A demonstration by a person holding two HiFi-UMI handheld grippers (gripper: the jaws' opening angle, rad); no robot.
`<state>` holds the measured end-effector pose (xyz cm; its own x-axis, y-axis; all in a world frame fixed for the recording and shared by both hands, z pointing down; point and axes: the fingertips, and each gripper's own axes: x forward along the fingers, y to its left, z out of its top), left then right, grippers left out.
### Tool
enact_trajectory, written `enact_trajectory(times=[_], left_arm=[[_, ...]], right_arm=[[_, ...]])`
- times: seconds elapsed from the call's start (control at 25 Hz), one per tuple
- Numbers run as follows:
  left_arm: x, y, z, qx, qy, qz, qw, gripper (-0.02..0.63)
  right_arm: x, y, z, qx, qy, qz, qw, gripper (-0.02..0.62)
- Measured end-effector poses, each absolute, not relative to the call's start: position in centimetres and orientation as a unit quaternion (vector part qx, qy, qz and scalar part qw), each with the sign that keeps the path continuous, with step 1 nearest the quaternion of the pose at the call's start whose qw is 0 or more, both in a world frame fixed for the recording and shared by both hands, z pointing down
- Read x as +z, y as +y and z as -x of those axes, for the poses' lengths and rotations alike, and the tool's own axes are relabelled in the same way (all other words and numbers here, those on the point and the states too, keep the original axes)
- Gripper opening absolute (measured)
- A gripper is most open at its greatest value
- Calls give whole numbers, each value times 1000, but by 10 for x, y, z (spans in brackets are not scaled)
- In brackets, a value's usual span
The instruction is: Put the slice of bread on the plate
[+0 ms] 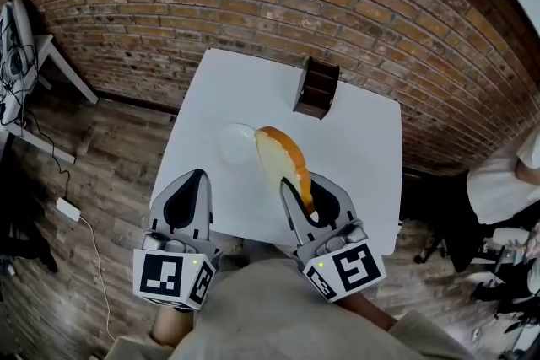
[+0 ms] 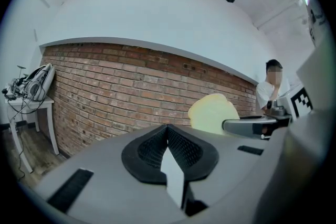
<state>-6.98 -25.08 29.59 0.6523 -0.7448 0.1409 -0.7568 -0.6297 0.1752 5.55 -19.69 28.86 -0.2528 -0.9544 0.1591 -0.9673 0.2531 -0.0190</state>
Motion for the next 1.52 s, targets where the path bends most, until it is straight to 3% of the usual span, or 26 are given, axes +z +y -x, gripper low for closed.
enact_trajectory(times=[0.56, 1.52], left_arm=[[319, -281, 70, 47, -443, -886, 128, 11], [384, -303, 58, 94, -458, -868, 166, 11]], right_arm=[[326, -239, -47, 99, -824, -552, 79, 94], [476, -309, -22, 194, -857, -456, 142, 92]])
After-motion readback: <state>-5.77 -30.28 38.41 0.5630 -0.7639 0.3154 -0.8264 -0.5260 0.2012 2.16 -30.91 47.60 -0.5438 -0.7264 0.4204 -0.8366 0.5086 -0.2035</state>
